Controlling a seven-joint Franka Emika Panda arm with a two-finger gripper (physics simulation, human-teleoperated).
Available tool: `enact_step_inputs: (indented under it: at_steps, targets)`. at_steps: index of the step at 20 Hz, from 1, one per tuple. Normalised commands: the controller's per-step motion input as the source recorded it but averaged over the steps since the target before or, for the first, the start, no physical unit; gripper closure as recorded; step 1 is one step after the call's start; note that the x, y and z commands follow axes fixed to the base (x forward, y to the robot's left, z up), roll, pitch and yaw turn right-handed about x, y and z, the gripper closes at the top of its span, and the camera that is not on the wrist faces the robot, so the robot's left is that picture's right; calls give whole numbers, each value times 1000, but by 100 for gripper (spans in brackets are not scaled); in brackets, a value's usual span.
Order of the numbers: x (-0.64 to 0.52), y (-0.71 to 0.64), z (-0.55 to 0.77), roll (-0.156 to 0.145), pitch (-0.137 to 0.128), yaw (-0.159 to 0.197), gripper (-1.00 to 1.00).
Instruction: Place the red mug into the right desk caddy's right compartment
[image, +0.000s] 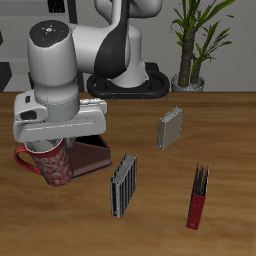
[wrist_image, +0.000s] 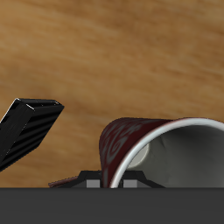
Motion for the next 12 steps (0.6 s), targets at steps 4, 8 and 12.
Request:
enact_step_inputs:
  at_steps: [4, 8, 12]
  targets:
    - [-303, -280, 803, -46, -97, -13, 100]
    - [-404, -323, 842, -52, -110, -5, 100]
    - [-414, -317, 772, -44, -108, -9, 100]
